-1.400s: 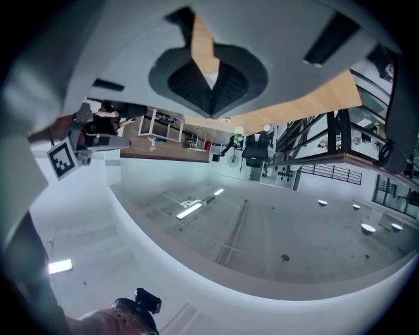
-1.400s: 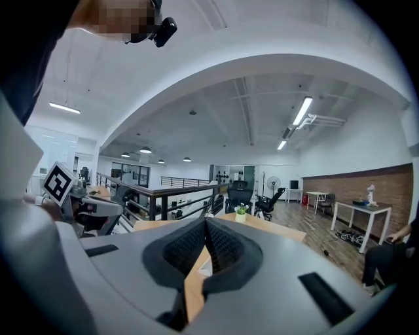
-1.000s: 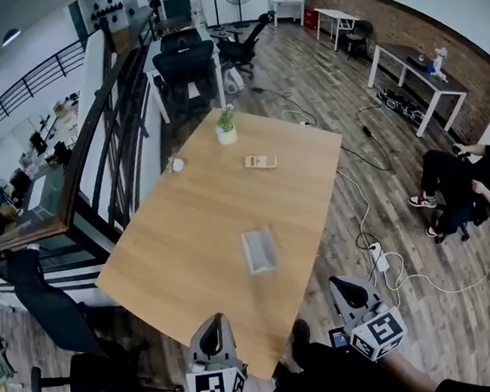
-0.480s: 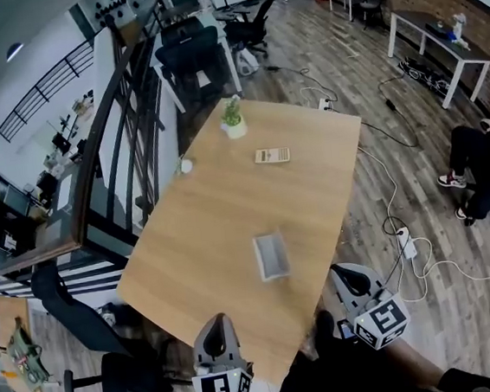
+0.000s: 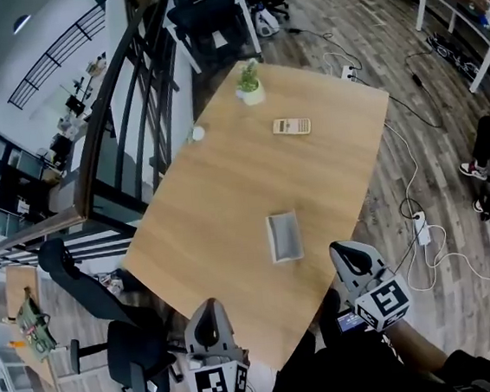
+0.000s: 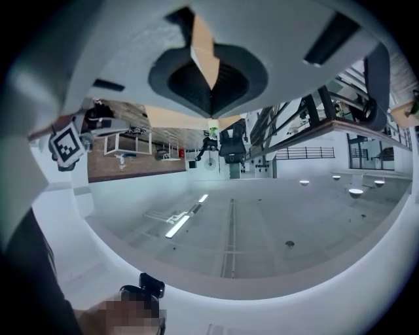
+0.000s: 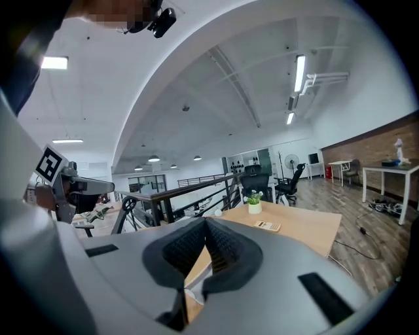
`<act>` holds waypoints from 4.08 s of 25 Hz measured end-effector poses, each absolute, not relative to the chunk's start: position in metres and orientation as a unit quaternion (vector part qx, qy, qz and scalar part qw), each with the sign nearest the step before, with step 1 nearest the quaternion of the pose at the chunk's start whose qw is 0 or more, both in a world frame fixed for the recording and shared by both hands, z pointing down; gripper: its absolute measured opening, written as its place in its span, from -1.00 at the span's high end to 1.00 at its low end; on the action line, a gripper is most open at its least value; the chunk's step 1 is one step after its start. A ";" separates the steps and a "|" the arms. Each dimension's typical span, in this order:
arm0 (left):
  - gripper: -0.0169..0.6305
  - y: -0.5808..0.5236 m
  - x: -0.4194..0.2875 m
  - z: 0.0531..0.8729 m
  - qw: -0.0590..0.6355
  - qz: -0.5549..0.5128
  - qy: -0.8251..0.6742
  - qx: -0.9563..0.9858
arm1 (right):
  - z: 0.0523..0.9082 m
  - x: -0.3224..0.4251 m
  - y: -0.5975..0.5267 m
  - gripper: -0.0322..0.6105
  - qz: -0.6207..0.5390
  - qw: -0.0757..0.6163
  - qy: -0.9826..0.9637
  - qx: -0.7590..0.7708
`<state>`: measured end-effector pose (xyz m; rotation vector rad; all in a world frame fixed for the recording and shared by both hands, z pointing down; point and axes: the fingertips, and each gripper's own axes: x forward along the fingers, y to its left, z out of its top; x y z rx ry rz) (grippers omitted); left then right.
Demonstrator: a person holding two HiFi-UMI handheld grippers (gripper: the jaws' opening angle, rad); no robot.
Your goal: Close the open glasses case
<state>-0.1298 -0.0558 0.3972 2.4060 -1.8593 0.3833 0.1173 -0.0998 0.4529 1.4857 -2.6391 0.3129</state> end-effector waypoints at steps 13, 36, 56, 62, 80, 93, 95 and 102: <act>0.95 -0.079 -0.177 0.406 0.040 0.079 -0.580 0.810 | 0.441 0.071 -0.129 0.86 0.070 0.075 -0.845 0.525; 0.95 -0.046 -0.199 0.430 0.096 0.111 -0.576 0.804 | 0.617 0.064 -0.175 0.46 0.239 0.161 -0.766 0.574; 0.95 -0.025 -0.194 0.448 0.127 0.137 -0.572 0.798 | 0.751 0.059 -0.174 0.46 0.378 0.248 -0.711 0.538; 0.95 -0.024 -0.198 0.453 0.134 0.139 -0.575 0.795 | 0.747 0.058 -0.180 0.83 0.322 0.293 -0.719 0.542; 0.95 -0.011 -0.194 0.461 0.141 0.127 -0.584 0.789 | 0.734 -0.002 -0.150 0.58 -0.244 0.637 -0.657 0.322; 0.95 0.025 -0.190 0.497 0.198 0.181 -0.576 0.772 | 0.742 -0.037 -0.086 0.04 -0.081 0.607 -0.770 0.179; 0.95 0.020 -0.191 0.492 0.187 0.160 -0.583 0.774 | 0.749 -0.039 -0.081 0.04 -0.041 0.596 -0.780 0.185; 0.95 0.016 -0.189 0.478 0.168 0.141 -0.589 0.778 | 0.740 -0.030 -0.116 0.80 0.122 0.515 -0.798 0.287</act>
